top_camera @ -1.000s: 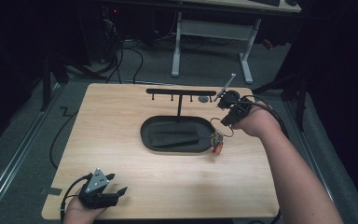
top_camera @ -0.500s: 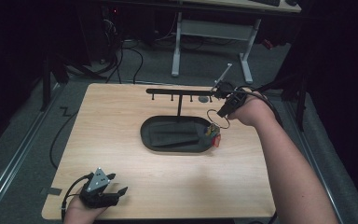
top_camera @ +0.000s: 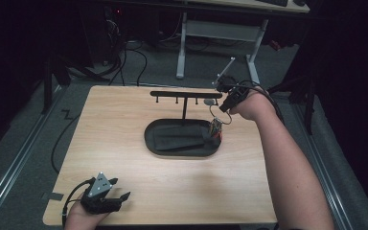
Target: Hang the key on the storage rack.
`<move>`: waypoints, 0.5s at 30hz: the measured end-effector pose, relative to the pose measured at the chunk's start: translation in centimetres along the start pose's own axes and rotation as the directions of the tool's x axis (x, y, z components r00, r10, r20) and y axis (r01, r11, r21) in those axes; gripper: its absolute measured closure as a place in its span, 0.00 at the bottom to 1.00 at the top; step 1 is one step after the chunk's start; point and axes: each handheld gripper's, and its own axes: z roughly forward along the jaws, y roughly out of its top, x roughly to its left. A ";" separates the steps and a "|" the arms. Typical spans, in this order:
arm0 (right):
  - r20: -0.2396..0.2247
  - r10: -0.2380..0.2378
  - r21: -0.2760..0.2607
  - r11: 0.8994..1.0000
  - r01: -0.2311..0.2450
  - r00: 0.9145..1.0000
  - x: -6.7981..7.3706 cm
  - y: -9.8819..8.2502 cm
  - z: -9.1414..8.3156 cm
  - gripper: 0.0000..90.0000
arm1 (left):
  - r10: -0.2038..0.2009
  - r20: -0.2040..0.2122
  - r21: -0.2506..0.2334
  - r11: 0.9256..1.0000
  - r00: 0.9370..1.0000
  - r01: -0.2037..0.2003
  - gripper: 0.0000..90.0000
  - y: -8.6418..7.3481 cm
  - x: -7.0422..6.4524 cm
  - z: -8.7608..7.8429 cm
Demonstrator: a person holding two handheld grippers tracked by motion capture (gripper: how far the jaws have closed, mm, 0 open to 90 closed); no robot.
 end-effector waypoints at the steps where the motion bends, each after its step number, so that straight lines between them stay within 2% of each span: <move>1: 0.001 -0.002 -0.003 1.000 0.002 1.000 -0.2 0.1 0.0 0.97 | -0.001 0.001 0.001 1.000 1.000 0.001 0.34 0.0 0.0 0.0; 2: -0.001 0.014 -0.005 1.000 -0.014 1.000 -0.3 0.1 0.1 0.97 | -0.002 -0.002 -0.005 1.000 1.000 0.002 0.34 0.0 0.0 0.0; 3: -0.001 0.006 -0.010 1.000 -0.006 1.000 -0.6 0.2 0.1 0.97 | -0.004 -0.005 -0.009 1.000 1.000 0.004 0.34 0.0 0.0 0.0; 4: -0.003 0.020 -0.008 1.000 -0.020 1.000 -0.8 0.3 0.3 0.97 | -0.004 -0.006 -0.009 1.000 1.000 0.004 0.34 -0.1 0.1 0.0; 9: -0.004 0.028 -0.005 1.000 -0.028 1.000 -1.7 0.3 1.1 0.97 | -0.003 -0.010 -0.008 1.000 1.000 0.003 0.35 0.0 0.2 0.1; 10: -0.007 0.056 0.005 0.998 -0.056 0.998 -1.7 0.3 1.2 0.97 | -0.003 -0.009 -0.006 1.000 1.000 0.003 0.34 0.0 0.3 0.1; 12: -0.005 0.041 0.001 0.999 -0.041 0.999 -2.1 0.4 1.5 0.97 | -0.002 -0.013 -0.003 1.000 1.000 0.002 0.34 0.0 0.3 0.0; 13: -0.006 0.066 0.009 0.998 -0.066 0.998 -1.9 0.5 1.5 0.97 | -0.001 -0.013 0.000 1.000 1.000 0.001 0.34 0.0 0.3 -0.1; 14: -0.007 0.037 -0.003 0.999 -0.037 0.999 -2.1 0.6 1.7 0.97 | 0.000 -0.012 0.004 1.000 1.000 0.000 0.34 0.0 0.3 -0.1; 15: -0.009 0.040 -0.003 0.999 -0.040 0.999 -2.1 0.6 1.7 0.97 | -0.003 -0.015 -0.002 1.000 1.000 0.003 0.34 -0.1 0.3 -0.1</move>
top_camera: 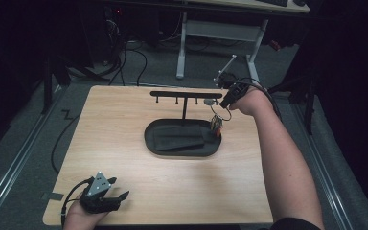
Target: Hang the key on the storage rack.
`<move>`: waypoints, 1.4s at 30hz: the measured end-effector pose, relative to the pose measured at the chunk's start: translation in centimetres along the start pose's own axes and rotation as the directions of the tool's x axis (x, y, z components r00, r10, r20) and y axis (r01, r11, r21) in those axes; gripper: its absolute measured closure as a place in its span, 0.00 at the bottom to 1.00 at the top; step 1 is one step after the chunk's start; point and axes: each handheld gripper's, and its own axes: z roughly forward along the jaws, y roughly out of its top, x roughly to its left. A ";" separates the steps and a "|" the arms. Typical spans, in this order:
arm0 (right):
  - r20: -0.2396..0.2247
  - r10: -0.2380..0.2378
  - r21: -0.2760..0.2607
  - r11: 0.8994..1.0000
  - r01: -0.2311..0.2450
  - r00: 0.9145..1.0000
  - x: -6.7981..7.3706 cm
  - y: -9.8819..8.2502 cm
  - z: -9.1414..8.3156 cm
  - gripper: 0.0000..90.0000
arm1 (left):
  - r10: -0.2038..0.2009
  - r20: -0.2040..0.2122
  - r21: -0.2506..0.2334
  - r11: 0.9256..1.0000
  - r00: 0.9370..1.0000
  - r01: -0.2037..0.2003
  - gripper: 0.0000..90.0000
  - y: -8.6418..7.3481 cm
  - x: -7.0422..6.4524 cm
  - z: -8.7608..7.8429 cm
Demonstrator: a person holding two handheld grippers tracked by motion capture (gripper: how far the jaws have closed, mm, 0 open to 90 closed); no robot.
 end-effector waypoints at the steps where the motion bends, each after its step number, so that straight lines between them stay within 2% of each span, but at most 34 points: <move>1: 0.000 0.003 -0.003 1.000 -0.003 1.000 0.0 0.0 0.0 0.97 | -0.002 -0.001 -0.001 1.000 1.000 0.002 0.34 0.0 0.0 0.0; 3: 0.005 -0.012 -0.009 1.000 0.012 1.000 -0.2 0.0 0.1 0.97 | -0.001 -0.001 0.001 1.000 1.000 0.001 0.34 -0.1 0.0 0.0; 8: 0.014 0.007 -0.014 1.000 -0.007 1.000 -0.3 -0.1 0.2 0.97 | 0.001 -0.003 0.001 1.000 1.000 -0.001 0.34 0.0 0.0 -0.1; 12: 0.025 -0.006 -0.014 1.000 0.006 1.000 -0.3 0.0 0.3 0.97 | 0.004 0.000 0.003 1.000 1.000 -0.004 0.34 0.0 -0.2 -0.1; 13: 0.027 0.008 -0.011 1.000 -0.008 1.000 -0.2 0.0 0.3 0.97 | 0.007 0.002 0.005 1.000 1.000 -0.007 0.34 0.0 -0.2 -0.1; 16: 0.035 -0.008 -0.014 1.000 0.009 0.999 -0.4 0.1 0.5 0.97 | 0.005 0.003 0.006 1.000 1.000 -0.005 0.34 0.0 -0.2 -0.2; 17: 0.037 0.007 -0.012 1.000 -0.007 0.999 -0.3 0.2 0.5 0.97 | 0.002 0.002 0.005 1.000 1.000 -0.002 0.34 -0.1 -0.2 -0.2; 19: 0.042 -0.003 -0.014 1.000 0.003 0.999 -0.3 0.3 0.6 0.97 | -0.001 -0.001 0.002 1.000 1.000 0.001 0.34 -0.2 -0.3 -0.2; 20: 0.042 0.010 -0.009 1.000 -0.010 0.999 -0.1 0.4 0.7 0.97 | 0.001 -0.004 -0.002 1.000 1.000 -0.001 0.34 -0.2 -0.3 -0.2; 26: 0.055 0.017 -0.010 1.000 -0.016 0.998 -0.1 0.8 1.1 0.96 | -0.001 0.001 0.004 1.000 1.000 0.001 0.34 -0.2 -0.2 -0.1; 28: 0.058 0.006 -0.014 1.000 -0.005 0.998 -0.2 0.8 1.2 0.96 | 0.000 0.000 0.006 1.000 1.000 0.000 0.34 -0.2 -0.2 -0.1; 32: 0.063 0.020 -0.025 1.000 -0.019 0.998 -0.2 0.7 1.3 0.95 | 0.000 0.004 0.008 1.000 1.000 0.000 0.34 -0.2 -0.2 0.0; 34: 0.081 0.010 -0.029 1.000 -0.008 0.997 -0.3 0.7 1.4 0.91 | 0.002 0.008 0.015 1.000 1.000 -0.002 0.34 -0.2 -0.2 0.0; 37: 0.100 0.027 -0.033 0.999 -0.023 0.995 -0.3 0.6 1.5 0.84 | 0.003 0.009 0.017 1.000 1.000 -0.003 0.34 -0.2 -0.2 0.0; 42: 0.133 0.059 -0.080 0.996 -0.048 0.989 -0.1 -0.3 0.6 0.69 | -0.002 0.005 0.012 1.000 1.000 0.002 0.34 -0.2 -0.2 0.0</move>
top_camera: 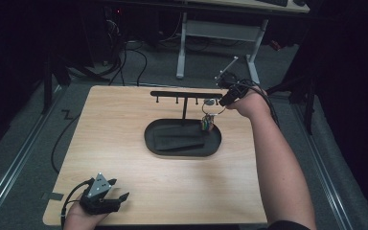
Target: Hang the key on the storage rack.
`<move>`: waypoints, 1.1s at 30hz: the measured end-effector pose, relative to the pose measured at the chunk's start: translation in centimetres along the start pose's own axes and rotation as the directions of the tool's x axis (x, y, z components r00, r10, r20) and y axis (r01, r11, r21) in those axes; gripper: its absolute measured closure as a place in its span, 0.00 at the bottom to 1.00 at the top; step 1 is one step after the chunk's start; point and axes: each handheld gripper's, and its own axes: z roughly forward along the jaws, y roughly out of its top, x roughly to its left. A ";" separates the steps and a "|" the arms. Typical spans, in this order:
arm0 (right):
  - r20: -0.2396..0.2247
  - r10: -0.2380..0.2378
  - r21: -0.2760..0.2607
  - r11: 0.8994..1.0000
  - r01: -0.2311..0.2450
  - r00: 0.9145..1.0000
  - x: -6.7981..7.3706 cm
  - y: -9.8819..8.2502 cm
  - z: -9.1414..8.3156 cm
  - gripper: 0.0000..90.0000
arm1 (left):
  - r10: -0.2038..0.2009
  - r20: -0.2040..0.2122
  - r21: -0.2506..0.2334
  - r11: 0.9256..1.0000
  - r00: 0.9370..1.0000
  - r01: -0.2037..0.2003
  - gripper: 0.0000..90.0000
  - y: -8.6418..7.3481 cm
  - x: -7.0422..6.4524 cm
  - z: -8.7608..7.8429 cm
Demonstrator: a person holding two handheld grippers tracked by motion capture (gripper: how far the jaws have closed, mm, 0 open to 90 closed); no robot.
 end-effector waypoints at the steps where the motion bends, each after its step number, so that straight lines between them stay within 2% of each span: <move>1: 0.004 0.010 -0.022 1.000 -0.010 1.000 0.0 -0.4 -0.4 0.65 | 0.001 -0.001 0.000 1.000 1.000 -0.001 0.34 0.0 0.0 0.0; 5: -0.017 0.074 -0.095 0.993 -0.075 0.997 0.1 -2.1 -1.6 0.53 | 0.008 -0.003 -0.002 1.000 1.000 -0.008 0.34 0.0 -0.3 0.0; 7: -0.032 0.089 -0.117 0.989 -0.092 0.996 0.6 -3.3 -1.9 0.48 | 0.011 0.001 0.002 1.000 1.000 -0.011 0.34 0.0 -0.4 0.0; 11: -0.041 0.084 -0.160 0.983 -0.090 0.996 1.5 -5.7 -2.0 0.42 | 0.005 0.010 -0.008 1.000 1.000 -0.005 0.34 0.1 -0.5 0.0; 14: -0.044 0.095 -0.185 0.978 -0.101 0.995 1.8 -7.4 -1.7 0.38 | 0.001 0.014 -0.006 1.000 1.000 -0.001 0.34 0.0 -0.4 0.1; 17: -0.060 0.123 -0.196 0.972 -0.132 0.991 2.1 -9.1 -1.0 0.39 | 0.002 0.017 -0.006 1.000 1.000 -0.002 0.34 0.1 -0.4 0.2; 20: -0.078 0.154 -0.227 0.959 -0.168 0.985 2.6 -10.9 -0.1 0.38 | 0.003 0.017 -0.011 1.000 1.000 -0.003 0.34 0.3 -0.5 0.3; 23: -0.078 0.161 -0.258 0.950 -0.176 0.984 3.7 -12.9 0.9 0.37 | 0.010 0.019 -0.001 1.000 1.000 -0.010 0.34 0.4 -0.5 0.6; 25: -0.062 0.164 -0.281 0.944 -0.175 0.985 4.6 -14.2 1.3 0.37 | 0.006 0.019 -0.003 1.000 1.000 -0.006 0.34 0.4 -0.6 0.8; 28: -0.059 0.167 -0.332 0.926 -0.178 0.984 6.6 -17.0 2.2 0.35 | 0.005 0.026 -0.006 1.000 1.000 -0.004 0.33 0.4 -0.7 0.8; 30: -0.093 0.205 -0.373 0.900 -0.225 0.974 7.8 -19.2 3.1 0.33 | 0.000 0.029 -0.008 1.000 1.000 0.001 0.33 0.4 -0.8 0.8; 31: -0.122 0.236 -0.396 0.879 -0.265 0.964 8.5 -20.8 3.8 0.31 | 0.001 0.028 -0.010 1.000 1.000 -0.001 0.33 0.4 -0.8 0.9; 32: -0.137 0.255 -0.405 0.868 -0.289 0.957 9.0 -21.8 4.3 0.30 | 0.003 0.027 -0.013 1.000 1.000 -0.002 0.33 0.4 -0.8 0.9; 33: -0.142 0.277 -0.424 0.850 -0.312 0.950 9.6 -23.1 5.1 0.30 | 0.005 0.027 -0.013 1.000 1.000 -0.005 0.33 0.4 -0.8 0.9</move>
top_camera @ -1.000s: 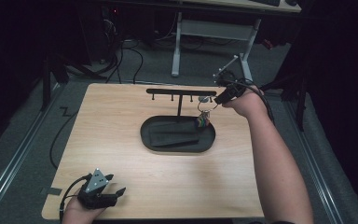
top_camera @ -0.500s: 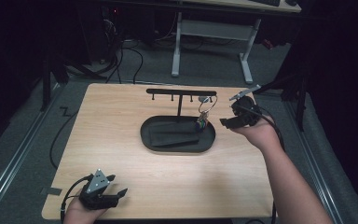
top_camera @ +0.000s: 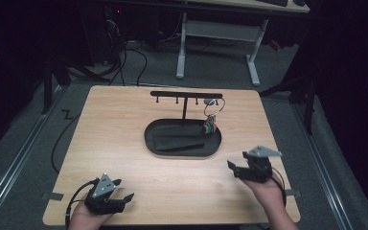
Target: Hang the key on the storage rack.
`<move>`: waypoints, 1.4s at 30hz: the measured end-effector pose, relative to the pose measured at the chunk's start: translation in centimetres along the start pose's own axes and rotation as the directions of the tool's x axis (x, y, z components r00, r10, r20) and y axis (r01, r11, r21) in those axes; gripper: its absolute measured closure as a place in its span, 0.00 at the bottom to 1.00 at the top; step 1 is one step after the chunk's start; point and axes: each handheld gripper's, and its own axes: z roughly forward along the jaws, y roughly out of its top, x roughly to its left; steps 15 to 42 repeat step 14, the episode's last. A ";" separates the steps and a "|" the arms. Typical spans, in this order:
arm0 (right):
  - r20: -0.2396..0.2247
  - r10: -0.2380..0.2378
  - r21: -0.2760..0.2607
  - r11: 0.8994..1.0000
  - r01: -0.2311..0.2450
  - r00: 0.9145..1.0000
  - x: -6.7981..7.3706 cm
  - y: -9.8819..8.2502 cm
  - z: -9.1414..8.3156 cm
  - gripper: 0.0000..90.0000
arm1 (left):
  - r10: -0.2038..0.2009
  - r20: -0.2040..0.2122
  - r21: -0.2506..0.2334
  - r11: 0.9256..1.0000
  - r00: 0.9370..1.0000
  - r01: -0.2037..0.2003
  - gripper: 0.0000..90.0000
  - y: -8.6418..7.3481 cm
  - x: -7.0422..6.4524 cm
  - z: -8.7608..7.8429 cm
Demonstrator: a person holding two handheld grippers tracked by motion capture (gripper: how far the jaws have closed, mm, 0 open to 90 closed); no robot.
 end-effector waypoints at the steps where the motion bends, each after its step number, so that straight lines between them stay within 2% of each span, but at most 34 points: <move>1: 0.017 0.022 -0.027 0.999 -0.021 1.000 0.1 -1.6 0.0 0.29 | 0.004 -0.001 0.001 1.000 1.000 -0.004 0.33 0.0 -0.1 0.0; 4: 0.062 0.099 -0.081 0.992 -0.094 0.993 0.5 -5.9 -0.4 0.25 | 0.011 0.000 0.000 1.000 1.000 -0.011 0.32 -0.1 -0.3 0.0; 6: 0.080 0.106 -0.086 0.991 -0.099 0.991 0.6 -6.5 -1.2 0.24 | 0.015 -0.001 -0.005 1.000 1.000 -0.015 0.32 0.0 -0.4 0.1; 9: 0.113 0.055 -0.112 0.993 -0.042 0.992 1.1 -6.6 -2.3 0.23 | 0.035 -0.006 -0.002 0.999 0.999 -0.035 0.31 0.2 -0.6 0.2; 13: 0.107 0.037 -0.125 0.992 -0.023 0.994 1.3 -6.8 -2.6 0.22 | 0.049 -0.012 -0.003 0.999 0.999 -0.049 0.31 0.3 -0.9 0.1; 14: 0.092 0.045 -0.123 0.992 -0.034 0.995 1.3 -6.9 -2.5 0.22 | 0.050 -0.012 -0.005 0.999 0.999 -0.050 0.31 0.3 -0.9 0.1; 42: 0.092 0.045 -0.123 0.992 -0.034 0.995 1.3 -6.9 -2.5 0.22 | 0.050 -0.012 -0.005 0.999 0.999 -0.050 0.31 0.3 -0.9 0.1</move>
